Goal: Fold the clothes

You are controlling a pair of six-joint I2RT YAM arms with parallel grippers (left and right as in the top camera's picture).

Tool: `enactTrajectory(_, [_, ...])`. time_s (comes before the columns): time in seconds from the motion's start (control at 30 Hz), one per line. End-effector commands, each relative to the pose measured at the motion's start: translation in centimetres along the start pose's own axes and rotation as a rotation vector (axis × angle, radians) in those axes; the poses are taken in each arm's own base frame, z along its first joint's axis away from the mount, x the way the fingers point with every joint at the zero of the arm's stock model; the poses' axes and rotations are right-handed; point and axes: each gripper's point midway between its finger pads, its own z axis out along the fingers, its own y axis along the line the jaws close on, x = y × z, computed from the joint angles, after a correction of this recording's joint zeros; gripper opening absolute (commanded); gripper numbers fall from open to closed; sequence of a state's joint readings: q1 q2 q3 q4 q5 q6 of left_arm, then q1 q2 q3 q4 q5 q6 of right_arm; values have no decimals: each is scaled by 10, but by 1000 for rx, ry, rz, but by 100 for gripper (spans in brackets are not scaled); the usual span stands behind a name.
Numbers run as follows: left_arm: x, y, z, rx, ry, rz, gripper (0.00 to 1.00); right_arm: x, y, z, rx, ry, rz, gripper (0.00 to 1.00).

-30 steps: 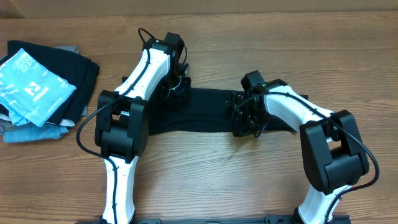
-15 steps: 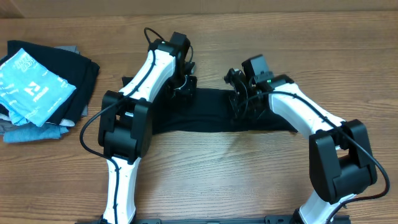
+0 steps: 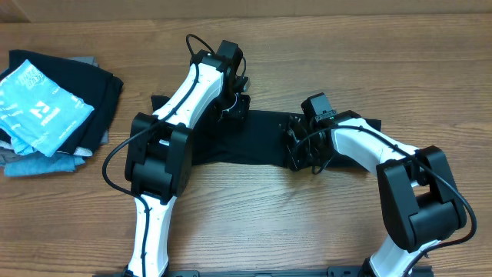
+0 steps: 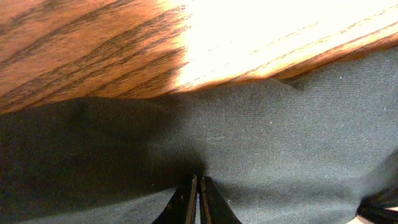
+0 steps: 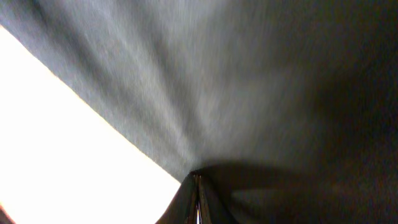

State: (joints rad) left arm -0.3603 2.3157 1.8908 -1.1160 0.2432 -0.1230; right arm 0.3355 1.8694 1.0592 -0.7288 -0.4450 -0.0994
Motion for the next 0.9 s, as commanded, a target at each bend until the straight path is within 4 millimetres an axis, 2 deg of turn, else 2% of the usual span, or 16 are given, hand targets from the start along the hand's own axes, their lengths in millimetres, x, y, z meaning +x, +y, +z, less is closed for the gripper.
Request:
enactTrajectory(0.0, [3, -3, 8, 10, 20, 22, 7, 3, 4, -3, -13, 12, 10, 4])
enactTrajectory(0.07, [3, -3, 8, 10, 20, 22, 7, -1, -3, -5, 21, 2, 11, 4])
enactTrajectory(0.17, [3, -3, 8, 10, 20, 22, 7, -16, -5, -16, 35, -34, 10, 4])
enactTrajectory(0.27, [4, -3, 9, 8, 23, 22, 7, -31, -6, -36, 44, -52, 26, 4])
enactTrajectory(0.33, [5, -1, 9, -3, 26, 29, 8, -34, -16, -52, 83, -45, 60, 4])
enactTrajectory(0.43, [4, 7, 8, -46, 23, 28, 8, -32, -41, -72, 165, -39, 141, 4])
enactTrajectory(0.67, [5, 8, 8, -47, 26, 26, 9, -12, -106, -94, 351, -46, 384, 4])
enactTrajectory(0.8, [6, 8, 8, -47, 29, 25, 9, -16, -133, -112, 379, -108, 455, 4])
enactTrajectory(0.83, [5, 8, 8, -47, 29, 25, 9, -16, -141, -119, 382, -123, 477, 5])
enactTrajectory(0.87, [6, 8, 8, -48, 32, 25, 10, -11, -153, -126, 386, -134, 513, 17])
